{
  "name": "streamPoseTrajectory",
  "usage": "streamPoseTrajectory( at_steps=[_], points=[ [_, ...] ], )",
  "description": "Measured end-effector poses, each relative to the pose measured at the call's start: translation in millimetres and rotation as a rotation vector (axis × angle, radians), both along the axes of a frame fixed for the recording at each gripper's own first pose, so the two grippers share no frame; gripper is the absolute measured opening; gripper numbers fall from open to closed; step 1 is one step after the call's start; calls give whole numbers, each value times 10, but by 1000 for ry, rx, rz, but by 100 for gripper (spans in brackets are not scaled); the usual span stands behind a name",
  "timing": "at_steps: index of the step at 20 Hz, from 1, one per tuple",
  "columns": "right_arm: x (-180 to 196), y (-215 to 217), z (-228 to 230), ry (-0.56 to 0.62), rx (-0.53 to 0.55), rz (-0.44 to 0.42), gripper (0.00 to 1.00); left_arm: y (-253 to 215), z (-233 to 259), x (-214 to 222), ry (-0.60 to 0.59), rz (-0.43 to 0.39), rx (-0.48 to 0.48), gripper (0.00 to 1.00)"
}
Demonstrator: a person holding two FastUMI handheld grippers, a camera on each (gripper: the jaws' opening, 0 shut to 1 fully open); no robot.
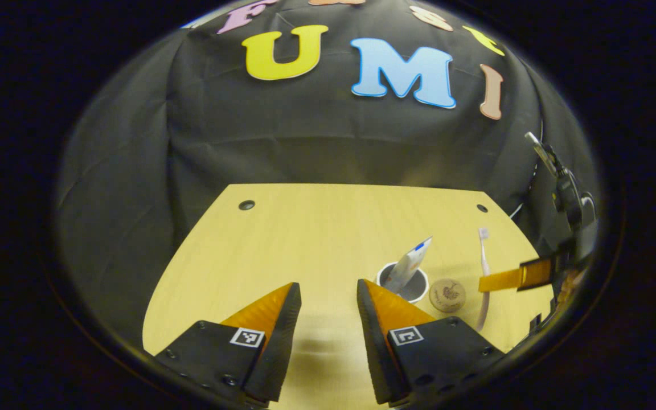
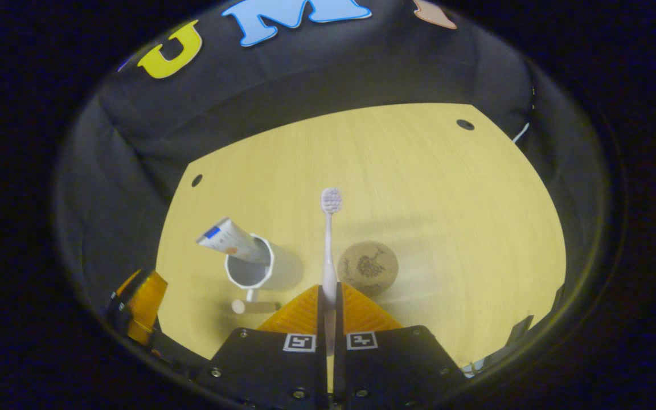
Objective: Put the toothbrush and toothpaste on the desktop into the cup, then pick up the cup and place it on the coaster on the desktop.
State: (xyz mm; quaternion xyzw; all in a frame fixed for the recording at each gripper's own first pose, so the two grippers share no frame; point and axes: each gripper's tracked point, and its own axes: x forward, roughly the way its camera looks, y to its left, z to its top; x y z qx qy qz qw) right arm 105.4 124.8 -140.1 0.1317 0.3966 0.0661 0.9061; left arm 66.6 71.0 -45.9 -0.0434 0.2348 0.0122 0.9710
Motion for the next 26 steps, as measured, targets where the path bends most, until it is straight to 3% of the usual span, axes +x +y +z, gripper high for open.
streamPoseTrajectory(
  at_steps=[4, 9, 13, 17, 26],
  points=[
    [477, 373, 447, -89, 80, -22, 5, 625, -114, -418, 31, 123, 2, 64],
    [733, 556, 385, -139, 99, -55, 5, 1159, -274, -873, 73, 236, -9, 64],
    [748, 621, 219, -203, 110, -82, 5, 1332, -346, -1069, 100, 269, -3, 64],
    [668, 661, -11, -280, 96, -77, 5, 1241, -406, -1073, 120, 227, 4, 65],
    [285, 763, -180, -290, 76, 14, 13, 485, -329, -691, 112, 32, 0, 65]
  ],
)
